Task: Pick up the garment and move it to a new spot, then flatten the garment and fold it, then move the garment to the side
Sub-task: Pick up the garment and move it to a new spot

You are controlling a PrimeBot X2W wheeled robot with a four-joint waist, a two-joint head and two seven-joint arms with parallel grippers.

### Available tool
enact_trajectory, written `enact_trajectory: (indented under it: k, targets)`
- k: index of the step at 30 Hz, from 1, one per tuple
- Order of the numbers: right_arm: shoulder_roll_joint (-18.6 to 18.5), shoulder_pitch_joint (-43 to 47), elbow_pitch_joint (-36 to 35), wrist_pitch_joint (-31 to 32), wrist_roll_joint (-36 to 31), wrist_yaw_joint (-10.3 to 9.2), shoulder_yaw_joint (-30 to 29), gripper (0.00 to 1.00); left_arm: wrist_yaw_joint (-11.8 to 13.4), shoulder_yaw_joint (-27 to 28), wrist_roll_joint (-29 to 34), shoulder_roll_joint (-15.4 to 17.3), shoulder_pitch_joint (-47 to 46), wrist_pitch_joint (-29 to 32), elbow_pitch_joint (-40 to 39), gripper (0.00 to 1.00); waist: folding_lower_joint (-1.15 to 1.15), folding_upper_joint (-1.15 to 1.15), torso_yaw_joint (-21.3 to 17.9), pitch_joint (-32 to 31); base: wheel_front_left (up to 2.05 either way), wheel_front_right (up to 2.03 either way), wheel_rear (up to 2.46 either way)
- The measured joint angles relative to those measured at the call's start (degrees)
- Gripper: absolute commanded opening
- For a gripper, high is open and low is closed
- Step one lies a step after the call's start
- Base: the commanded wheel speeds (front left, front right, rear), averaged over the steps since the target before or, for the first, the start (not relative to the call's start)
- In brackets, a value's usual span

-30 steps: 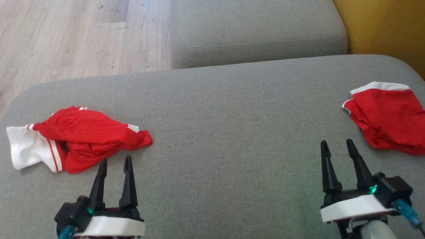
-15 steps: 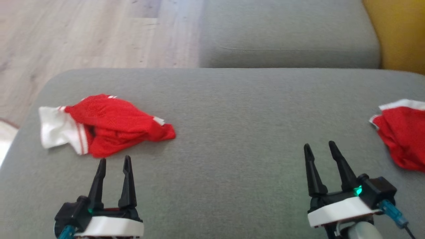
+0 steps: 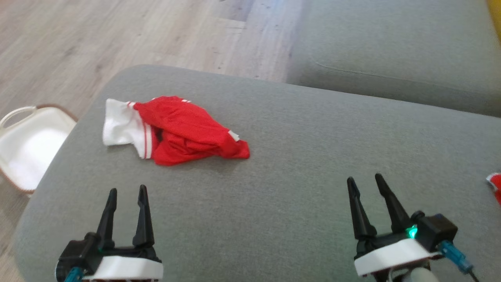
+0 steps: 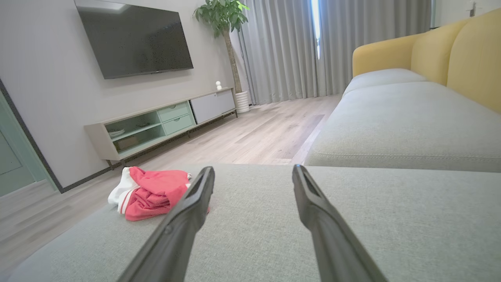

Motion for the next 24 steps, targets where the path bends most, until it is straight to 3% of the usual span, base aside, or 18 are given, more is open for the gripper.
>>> enact_trajectory:
  k: [6, 13, 16, 20, 24]
  targets:
    - [0.0, 1.0, 0.6, 0.0, 0.2, 0.00, 1.3, 1.00, 0.0, 0.9, 0.7, 0.0, 0.0, 0.0, 0.1, 1.00, 0.00, 0.00, 2.5, 0.1, 0.00, 0.00, 0.00]
    - [0.0, 1.0, 0.6, 0.0, 0.2, 0.00, 2.1, 1.00, 0.0, 0.7, 1.1, 2.1, -0.5, 0.0, 1.2, 1.00, 0.00, 0.00, 2.1, 1.5, 0.00, 0.00, 0.00]
    - [0.0, 0.9, 0.5, 0.0, -0.2, 0.00, 2.0, 1.00, 0.0, -0.7, 1.1, 5.8, -3.8, 0.0, 3.3, 1.00, 0.00, 0.00, 1.4, 3.0, 0.00, 0.00, 0.00]
    - [0.0, -1.3, 0.1, 0.0, -2.5, 0.00, 1.0, 1.00, 0.0, -5.4, -0.1, 13.6, -16.7, 3.1, 7.4, 1.00, 0.01, 0.00, -0.2, 7.0, 0.00, 0.00, 0.00]
    - [0.0, -4.6, -0.6, 0.0, -3.7, 0.00, -0.3, 1.00, 0.0, -17.2, -1.6, 22.7, -27.8, 9.3, 10.8, 1.00, 0.01, 0.00, -2.0, 10.7, 0.00, 0.00, 0.00]
